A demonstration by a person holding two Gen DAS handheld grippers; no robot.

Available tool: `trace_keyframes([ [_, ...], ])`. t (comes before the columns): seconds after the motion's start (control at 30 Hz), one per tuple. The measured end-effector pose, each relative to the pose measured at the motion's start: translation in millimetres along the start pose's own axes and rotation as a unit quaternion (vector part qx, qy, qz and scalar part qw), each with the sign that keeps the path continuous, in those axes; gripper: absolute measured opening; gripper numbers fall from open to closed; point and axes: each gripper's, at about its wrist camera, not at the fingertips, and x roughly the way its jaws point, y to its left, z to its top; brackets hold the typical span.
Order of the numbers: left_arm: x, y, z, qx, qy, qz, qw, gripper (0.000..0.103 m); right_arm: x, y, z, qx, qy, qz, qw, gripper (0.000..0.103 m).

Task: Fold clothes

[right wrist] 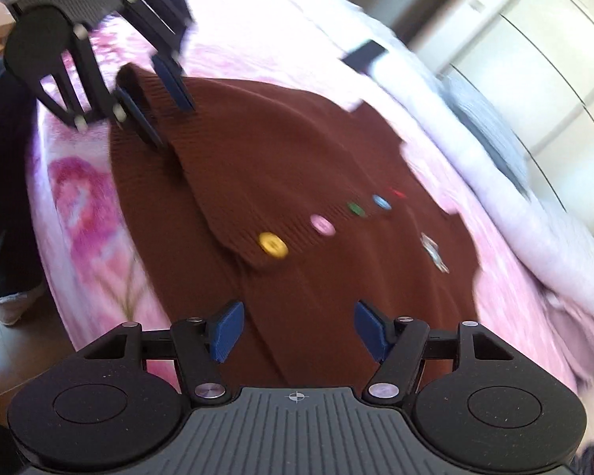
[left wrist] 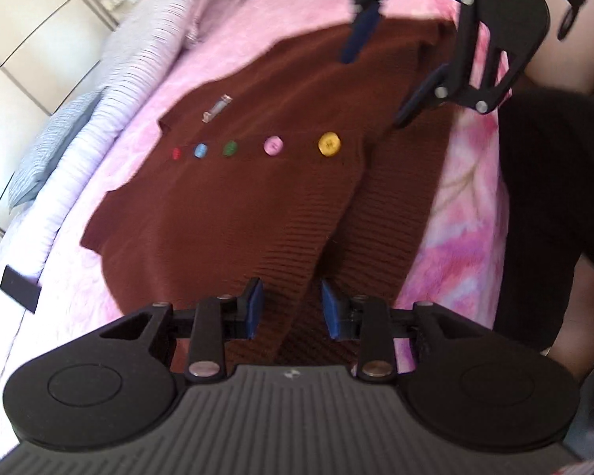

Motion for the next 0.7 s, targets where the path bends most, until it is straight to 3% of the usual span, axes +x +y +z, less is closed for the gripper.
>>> trace_keyframes([
  [0.1,8,3,0,0.005,0.004,0.006,1.0,0.023,19,10,6,-0.046,-0.008,0.001,0.999,0.065],
  [0.13,9,6,0,-0.004,0.006,0.003,1.0,0.02,24,12,7,-0.06,-0.01,0.0,0.998,0.06],
  [0.17,10,10,1,-0.015,0.009,0.0,0.9998,0.013,29,12,8,-0.069,-0.011,-0.002,0.998,0.043],
  [0.2,8,11,0,-0.015,0.005,-0.002,0.9999,0.01,34,13,9,-0.079,-0.01,-0.008,0.997,0.034],
  [0.23,6,12,0,-0.015,0.002,-0.003,0.9999,0.008,39,15,10,-0.089,-0.009,-0.017,0.996,0.015],
  [0.3,2,13,-2,-0.014,-0.006,-0.007,0.9999,0.001,44,15,10,-0.098,-0.007,-0.021,0.995,0.006],
  [0.53,-33,2,-8,0.017,-0.022,-0.03,0.9992,0.001,4,18,12,-0.09,0.001,0.013,0.996,0.005],
  [0.67,-24,-8,-14,0.009,0.001,-0.04,0.9991,0.002,10,31,6,-0.094,0.018,0.014,0.995,0.005],
  [0.7,-21,-8,-14,0.004,0.01,-0.039,0.9992,0.008,13,33,5,-0.097,0.02,0.012,0.995,0.006],
])
